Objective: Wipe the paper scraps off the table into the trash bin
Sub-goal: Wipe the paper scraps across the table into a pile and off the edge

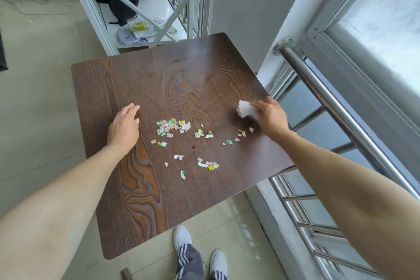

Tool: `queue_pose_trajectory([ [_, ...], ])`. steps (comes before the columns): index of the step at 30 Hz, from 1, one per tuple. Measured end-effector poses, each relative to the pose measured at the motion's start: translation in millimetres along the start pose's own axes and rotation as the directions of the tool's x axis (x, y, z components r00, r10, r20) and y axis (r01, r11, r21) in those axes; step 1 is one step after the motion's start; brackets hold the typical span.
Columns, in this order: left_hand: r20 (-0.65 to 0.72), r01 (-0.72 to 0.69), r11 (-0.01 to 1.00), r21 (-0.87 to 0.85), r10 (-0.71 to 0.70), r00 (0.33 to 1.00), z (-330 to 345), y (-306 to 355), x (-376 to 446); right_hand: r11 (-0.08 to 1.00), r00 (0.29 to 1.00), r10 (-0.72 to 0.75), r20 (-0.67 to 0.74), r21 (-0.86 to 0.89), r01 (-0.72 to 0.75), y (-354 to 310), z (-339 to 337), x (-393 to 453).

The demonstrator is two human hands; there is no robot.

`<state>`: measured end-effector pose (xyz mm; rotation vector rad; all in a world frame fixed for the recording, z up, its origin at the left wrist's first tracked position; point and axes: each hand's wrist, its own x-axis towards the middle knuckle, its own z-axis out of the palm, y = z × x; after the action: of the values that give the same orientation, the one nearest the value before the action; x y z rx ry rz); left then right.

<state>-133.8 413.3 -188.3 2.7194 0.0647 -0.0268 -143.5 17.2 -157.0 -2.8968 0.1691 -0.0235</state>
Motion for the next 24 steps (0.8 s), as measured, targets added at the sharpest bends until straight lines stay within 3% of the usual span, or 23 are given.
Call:
queue_pose_trajectory([
  [4,-0.036,0.020,1.000,0.001,-0.020,0.999,0,1,-16,0.988,0.987,0.154,0.052,-0.025,-0.153,18,12,-22],
  [8,-0.031,0.046,0.999,0.012,-0.046,0.998,3,-5,-37,0.960,0.965,0.263,0.015,0.093,-0.264,-11,31,-46],
  [16,-0.027,0.078,0.997,-0.007,-0.078,0.997,7,-3,-57,0.939,0.967,0.253,0.037,0.230,-0.255,-84,46,-70],
  [24,-0.020,0.116,0.993,-0.010,-0.116,0.993,10,0,-58,0.915,0.970,0.191,0.152,0.329,-0.232,-152,59,-68],
])
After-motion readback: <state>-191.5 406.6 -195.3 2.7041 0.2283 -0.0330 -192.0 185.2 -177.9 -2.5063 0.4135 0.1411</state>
